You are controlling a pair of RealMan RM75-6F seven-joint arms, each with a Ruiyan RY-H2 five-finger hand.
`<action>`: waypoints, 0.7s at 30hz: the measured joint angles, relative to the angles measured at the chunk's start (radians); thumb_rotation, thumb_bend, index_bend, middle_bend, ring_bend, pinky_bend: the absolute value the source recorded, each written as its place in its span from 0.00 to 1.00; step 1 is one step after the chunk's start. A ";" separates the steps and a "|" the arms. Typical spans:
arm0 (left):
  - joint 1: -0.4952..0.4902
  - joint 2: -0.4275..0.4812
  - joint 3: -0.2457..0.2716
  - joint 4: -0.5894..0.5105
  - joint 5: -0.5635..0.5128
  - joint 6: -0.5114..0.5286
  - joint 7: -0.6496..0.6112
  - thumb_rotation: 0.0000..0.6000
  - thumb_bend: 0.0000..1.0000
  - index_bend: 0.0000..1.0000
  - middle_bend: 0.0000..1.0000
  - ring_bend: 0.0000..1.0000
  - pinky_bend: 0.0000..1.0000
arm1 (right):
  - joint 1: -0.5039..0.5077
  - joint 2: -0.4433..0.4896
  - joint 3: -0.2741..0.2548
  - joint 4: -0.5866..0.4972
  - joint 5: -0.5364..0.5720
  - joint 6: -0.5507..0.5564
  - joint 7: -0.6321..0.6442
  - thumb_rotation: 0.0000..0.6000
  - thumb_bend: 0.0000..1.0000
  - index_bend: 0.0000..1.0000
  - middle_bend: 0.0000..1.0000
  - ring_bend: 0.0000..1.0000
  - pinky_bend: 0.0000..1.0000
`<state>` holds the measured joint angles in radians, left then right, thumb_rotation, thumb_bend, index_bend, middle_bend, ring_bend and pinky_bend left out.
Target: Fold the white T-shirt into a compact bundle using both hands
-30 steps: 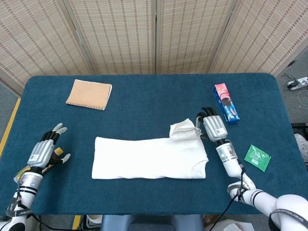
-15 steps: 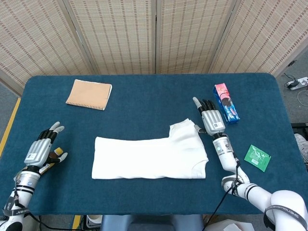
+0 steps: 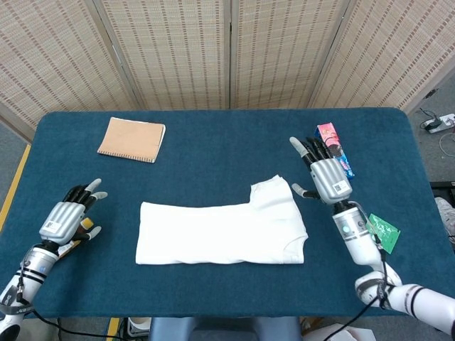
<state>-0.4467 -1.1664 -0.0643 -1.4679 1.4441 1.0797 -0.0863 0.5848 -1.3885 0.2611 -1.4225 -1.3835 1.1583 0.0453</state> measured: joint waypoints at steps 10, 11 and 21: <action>-0.020 -0.043 0.028 0.065 0.067 0.025 -0.014 1.00 0.28 0.22 0.00 0.00 0.00 | -0.098 0.174 -0.110 -0.142 -0.145 0.083 0.013 1.00 0.19 0.27 0.21 0.03 0.00; -0.018 -0.048 0.028 0.067 0.069 0.031 -0.012 1.00 0.28 0.22 0.00 0.00 0.00 | -0.102 0.178 -0.122 -0.140 -0.160 0.086 0.013 1.00 0.19 0.28 0.21 0.03 0.00; -0.029 -0.080 0.067 0.153 0.149 0.047 0.018 1.00 0.28 0.24 0.00 0.00 0.00 | -0.148 0.189 -0.173 -0.121 -0.249 0.180 0.056 1.00 0.20 0.31 0.23 0.04 0.00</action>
<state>-0.4756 -1.2462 0.0032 -1.3149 1.5930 1.1269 -0.0682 0.4367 -1.1996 0.0883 -1.5438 -1.6329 1.3380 0.1018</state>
